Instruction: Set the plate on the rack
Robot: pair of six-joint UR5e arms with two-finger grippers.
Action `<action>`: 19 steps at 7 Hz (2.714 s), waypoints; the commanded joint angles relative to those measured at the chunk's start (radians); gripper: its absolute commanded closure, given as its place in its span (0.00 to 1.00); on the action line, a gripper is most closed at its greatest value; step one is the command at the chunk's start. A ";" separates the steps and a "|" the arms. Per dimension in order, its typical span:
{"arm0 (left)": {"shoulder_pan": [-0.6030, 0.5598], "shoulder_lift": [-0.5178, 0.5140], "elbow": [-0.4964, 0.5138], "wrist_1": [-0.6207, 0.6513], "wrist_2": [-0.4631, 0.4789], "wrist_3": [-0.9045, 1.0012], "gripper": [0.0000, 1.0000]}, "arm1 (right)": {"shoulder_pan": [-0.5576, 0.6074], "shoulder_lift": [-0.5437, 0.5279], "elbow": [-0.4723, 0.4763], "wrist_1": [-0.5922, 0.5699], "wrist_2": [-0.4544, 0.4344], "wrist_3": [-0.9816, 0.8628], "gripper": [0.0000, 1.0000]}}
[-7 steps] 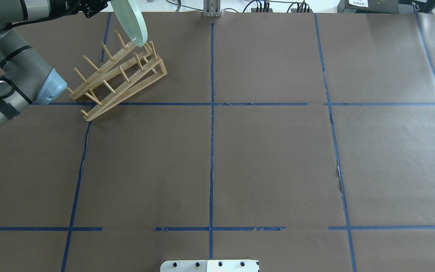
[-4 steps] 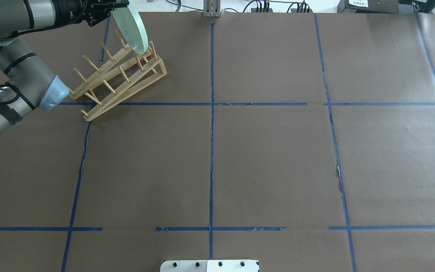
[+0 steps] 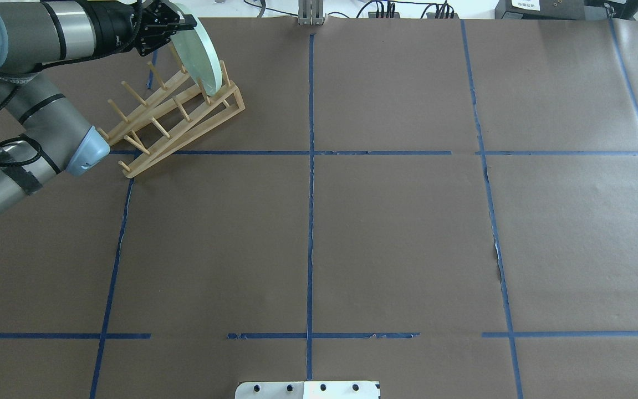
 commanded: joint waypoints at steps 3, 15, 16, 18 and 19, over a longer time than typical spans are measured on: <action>-0.004 0.002 -0.008 0.010 0.003 -0.001 0.00 | 0.000 0.000 0.000 0.000 0.000 0.000 0.00; -0.601 0.699 -0.350 0.970 -0.395 1.689 0.00 | 0.000 0.000 0.000 0.000 0.000 0.000 0.00; -0.602 0.677 -0.350 1.107 -0.366 1.773 0.00 | 0.000 0.001 0.000 0.000 0.000 0.000 0.00; -0.660 0.582 -0.358 1.340 -0.376 1.855 0.00 | 0.000 0.000 0.000 0.000 0.000 0.000 0.00; -0.709 0.510 -0.370 1.466 -0.376 1.901 0.00 | 0.000 0.001 0.000 0.000 0.000 0.000 0.00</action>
